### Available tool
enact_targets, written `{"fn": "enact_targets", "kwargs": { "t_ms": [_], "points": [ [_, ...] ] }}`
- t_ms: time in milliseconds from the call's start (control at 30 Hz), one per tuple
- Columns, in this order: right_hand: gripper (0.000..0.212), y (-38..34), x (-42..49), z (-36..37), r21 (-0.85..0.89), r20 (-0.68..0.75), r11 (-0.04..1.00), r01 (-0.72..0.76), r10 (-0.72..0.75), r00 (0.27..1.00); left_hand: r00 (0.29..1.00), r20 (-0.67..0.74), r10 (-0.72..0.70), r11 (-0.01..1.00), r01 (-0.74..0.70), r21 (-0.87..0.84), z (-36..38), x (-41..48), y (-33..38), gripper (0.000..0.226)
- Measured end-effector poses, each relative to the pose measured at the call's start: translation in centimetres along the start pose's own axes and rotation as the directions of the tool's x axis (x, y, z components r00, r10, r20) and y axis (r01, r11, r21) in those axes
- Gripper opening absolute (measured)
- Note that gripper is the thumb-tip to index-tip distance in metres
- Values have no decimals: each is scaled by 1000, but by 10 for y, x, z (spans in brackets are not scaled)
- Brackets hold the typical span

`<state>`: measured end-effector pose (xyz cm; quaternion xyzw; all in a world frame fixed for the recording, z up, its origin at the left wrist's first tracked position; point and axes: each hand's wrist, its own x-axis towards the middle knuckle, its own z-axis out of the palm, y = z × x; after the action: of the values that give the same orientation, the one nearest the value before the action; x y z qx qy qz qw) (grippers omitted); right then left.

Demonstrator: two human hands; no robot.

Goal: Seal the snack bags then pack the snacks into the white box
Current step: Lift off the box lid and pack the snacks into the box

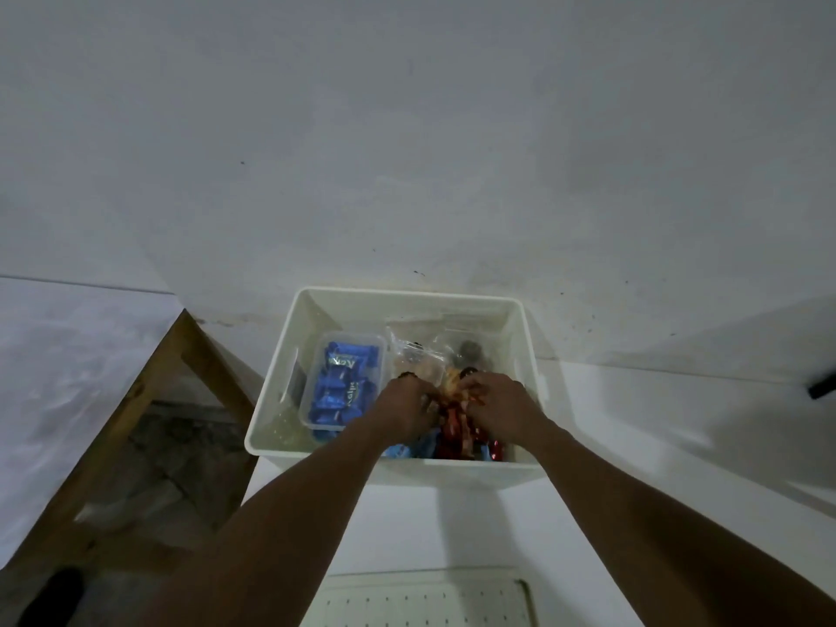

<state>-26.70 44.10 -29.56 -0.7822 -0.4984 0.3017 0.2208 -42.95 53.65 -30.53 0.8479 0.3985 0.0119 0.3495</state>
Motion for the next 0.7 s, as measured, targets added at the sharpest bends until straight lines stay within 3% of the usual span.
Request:
{"fn": "enact_targets", "kwargs": {
  "t_ms": [167, 533, 700],
  "points": [
    [30, -9, -10, -7, 36, -10, 999, -40, 40, 999, 999, -42, -10, 1000, 9, -16, -14, -18, 6, 34],
    [23, -51, -89, -21, 96, -121, 991, 95, -83, 989, 973, -207, 99, 994, -105, -17, -37, -100, 50, 29],
    [19, -39, -136, -5, 127, -135, 984, 127, -110, 985, 955, -295, 42, 995, -66, -71, -13, -147, 47, 19]
  ]
}}
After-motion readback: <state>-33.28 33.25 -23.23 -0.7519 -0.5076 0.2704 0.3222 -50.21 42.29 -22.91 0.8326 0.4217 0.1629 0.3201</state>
